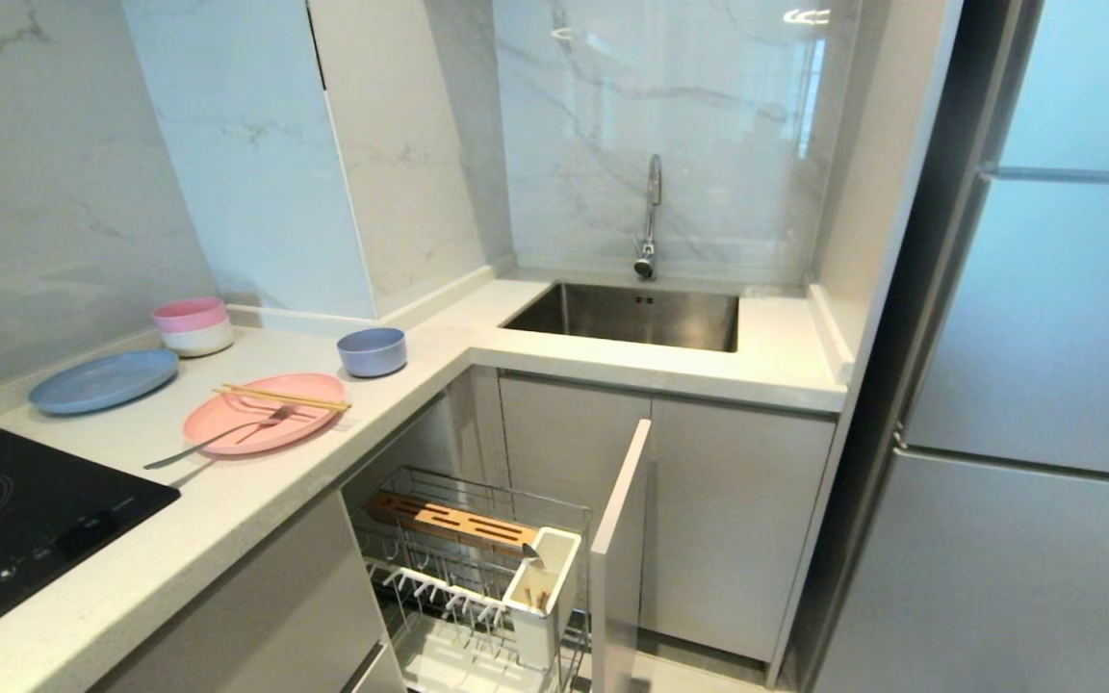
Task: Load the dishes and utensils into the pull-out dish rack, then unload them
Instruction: Pick up the bowl and place it in the cupboard
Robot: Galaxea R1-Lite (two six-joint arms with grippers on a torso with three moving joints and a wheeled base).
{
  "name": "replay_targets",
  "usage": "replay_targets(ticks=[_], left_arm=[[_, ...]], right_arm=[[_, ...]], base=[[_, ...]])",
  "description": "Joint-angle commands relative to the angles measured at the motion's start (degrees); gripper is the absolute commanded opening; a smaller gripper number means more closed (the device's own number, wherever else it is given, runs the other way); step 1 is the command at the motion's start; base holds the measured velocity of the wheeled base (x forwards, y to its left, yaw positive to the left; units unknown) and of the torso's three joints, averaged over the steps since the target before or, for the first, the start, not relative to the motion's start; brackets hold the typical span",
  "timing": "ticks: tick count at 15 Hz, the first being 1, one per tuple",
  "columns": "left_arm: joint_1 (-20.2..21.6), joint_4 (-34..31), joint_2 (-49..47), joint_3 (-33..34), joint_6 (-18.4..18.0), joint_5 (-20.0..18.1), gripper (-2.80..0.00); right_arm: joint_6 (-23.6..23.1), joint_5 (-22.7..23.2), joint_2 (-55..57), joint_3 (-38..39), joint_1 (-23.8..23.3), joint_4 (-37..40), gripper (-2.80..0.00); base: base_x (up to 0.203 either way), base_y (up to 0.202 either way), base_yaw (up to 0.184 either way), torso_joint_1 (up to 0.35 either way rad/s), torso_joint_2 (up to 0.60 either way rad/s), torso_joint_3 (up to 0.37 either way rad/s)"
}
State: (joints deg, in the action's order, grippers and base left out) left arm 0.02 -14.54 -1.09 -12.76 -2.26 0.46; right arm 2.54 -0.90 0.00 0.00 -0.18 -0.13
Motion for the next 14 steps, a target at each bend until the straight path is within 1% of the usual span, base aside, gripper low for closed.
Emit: replay_targets(ticks=[1,3,4,5,7,10,14], left_arm=[[-0.01,5.32,1.13,5.61,0.14,0.16,-2.80],[-0.02,12.46,1.17,10.41,-0.31,0.36,-2.80],[0.10,13.21,1.18,10.94,-2.51,0.20,-2.80],[0.15,12.92,1.18,11.07,-3.88,-0.34,-2.80],[0.15,14.01,1.18,12.58,-5.65,-2.04,-2.80],[0.15,14.19,1.18,12.76,-3.89,-1.95,-2.80],[0.15,14.19,1.18,12.76,-3.63,-1.95,-2.80]], right_arm=[[0.01,0.02,0.00,0.00,0.01,-0.04,-2.80],[0.01,0.02,0.00,0.00,0.01,-0.04,-2.80],[0.01,0.02,0.00,0.00,0.01,-0.04,-2.80],[0.01,0.02,0.00,0.00,0.01,-0.04,-2.80],[0.01,0.02,0.06,0.00,0.01,0.00,-2.80],[0.01,0.02,0.00,0.00,0.01,-0.04,-2.80],[0.01,0.02,0.00,0.00,0.01,-0.04,-2.80]], base=[[0.000,0.000,0.000,0.000,0.00,0.000],[0.000,0.000,0.000,0.000,0.00,0.000],[0.000,0.000,0.000,0.000,0.00,0.000],[0.000,0.000,0.000,0.000,0.00,0.000],[0.000,0.000,0.000,0.000,0.00,0.000],[0.000,0.000,0.000,0.000,0.00,0.000],[0.000,0.000,0.000,0.000,0.00,0.000]])
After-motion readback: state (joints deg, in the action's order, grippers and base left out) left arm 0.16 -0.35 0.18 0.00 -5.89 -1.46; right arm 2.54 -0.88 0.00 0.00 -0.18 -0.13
